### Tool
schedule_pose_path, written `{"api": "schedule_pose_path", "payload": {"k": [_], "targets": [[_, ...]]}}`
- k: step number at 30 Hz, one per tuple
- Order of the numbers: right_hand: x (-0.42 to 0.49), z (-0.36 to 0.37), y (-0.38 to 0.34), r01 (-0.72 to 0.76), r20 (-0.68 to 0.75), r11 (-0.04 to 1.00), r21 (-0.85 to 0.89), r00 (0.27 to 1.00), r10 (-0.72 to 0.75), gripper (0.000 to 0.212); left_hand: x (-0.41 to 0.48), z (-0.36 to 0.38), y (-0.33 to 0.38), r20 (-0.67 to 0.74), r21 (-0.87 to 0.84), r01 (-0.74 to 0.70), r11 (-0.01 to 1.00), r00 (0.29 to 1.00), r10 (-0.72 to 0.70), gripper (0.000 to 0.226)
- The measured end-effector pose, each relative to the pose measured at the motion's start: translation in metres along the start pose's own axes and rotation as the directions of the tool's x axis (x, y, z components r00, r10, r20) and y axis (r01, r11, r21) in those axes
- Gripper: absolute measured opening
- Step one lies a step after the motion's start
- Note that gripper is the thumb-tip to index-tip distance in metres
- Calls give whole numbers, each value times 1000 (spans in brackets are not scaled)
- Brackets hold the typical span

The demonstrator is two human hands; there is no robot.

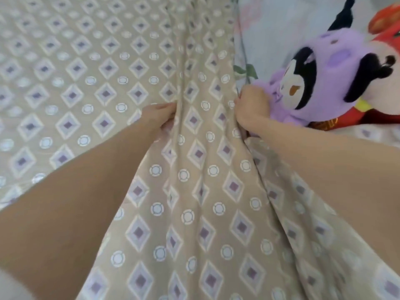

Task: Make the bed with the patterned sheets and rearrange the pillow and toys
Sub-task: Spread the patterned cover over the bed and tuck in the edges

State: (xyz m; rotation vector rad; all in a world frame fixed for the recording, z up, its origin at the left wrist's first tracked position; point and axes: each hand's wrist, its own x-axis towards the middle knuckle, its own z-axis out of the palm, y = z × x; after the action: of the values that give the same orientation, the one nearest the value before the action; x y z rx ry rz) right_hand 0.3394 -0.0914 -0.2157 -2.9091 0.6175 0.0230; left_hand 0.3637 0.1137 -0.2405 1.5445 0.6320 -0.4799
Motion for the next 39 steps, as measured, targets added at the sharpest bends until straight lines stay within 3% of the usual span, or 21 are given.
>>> {"api": "schedule_pose_path", "payload": {"k": [2,4,7,10,16,18,21,25,28,30,34,39], "targets": [[-2,-2,1,41,-45,999,-19,998,-42,15,-2,0,-5,-39,-151,-26,988,999,20,17],[-3,-3,5,55,-96,998,-23,994,-57,19,-6,0,-6,-194,-214,-66,975,981,24,10],[-6,0,5,52,-74,997,-51,996,-55,21,-3,-16,-2,-390,-51,-165,985,911,133,24],[-4,1,1,31,36,996,-81,999,-28,23,1,-33,2,-352,152,-207,967,902,249,19],[11,-12,-10,196,149,970,-142,973,-175,34,8,-31,31,-205,128,-27,991,977,53,39],[26,-19,-17,109,144,993,-50,984,-101,32,15,-24,48,-165,99,20,995,986,-4,40],[50,-23,-24,-43,190,992,120,982,20,32,33,-16,64,-61,-6,115,993,991,-115,78],[73,-15,-26,-113,300,970,216,953,44,34,53,-10,69,-17,57,117,991,993,-117,87],[84,-7,-27,-152,271,972,179,957,99,35,67,-7,70,-40,65,91,994,995,-89,73],[87,-3,-26,-142,235,973,184,967,97,33,75,-7,69,22,33,96,995,995,-96,39],[88,2,-22,-243,194,922,302,962,191,24,79,-12,64,58,-192,101,976,994,-91,15],[85,6,-26,-381,213,811,444,924,318,29,72,-1,56,-238,-115,-57,992,971,28,13]]}}
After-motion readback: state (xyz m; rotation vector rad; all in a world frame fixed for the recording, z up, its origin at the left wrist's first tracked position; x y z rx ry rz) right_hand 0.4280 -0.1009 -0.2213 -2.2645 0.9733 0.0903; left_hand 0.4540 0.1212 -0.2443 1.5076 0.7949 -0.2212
